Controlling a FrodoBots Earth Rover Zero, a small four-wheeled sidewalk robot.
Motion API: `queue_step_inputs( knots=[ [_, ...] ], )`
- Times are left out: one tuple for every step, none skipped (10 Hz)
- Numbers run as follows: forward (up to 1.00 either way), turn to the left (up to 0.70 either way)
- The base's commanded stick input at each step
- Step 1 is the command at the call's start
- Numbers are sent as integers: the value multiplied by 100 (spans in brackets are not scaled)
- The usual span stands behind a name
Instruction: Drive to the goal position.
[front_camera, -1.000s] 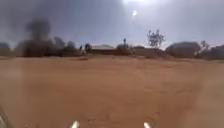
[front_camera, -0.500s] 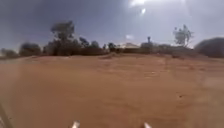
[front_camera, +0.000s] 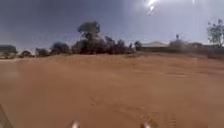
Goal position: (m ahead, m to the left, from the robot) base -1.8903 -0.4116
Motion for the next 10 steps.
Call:
queue_step_inputs(
  knots=[
    [70,21],
    [70,8],
    [70,0],
    [70,0],
    [70,0],
    [70,0],
    [70,0],
    [70,0],
    [70,0],
    [70,-10]
  ],
)
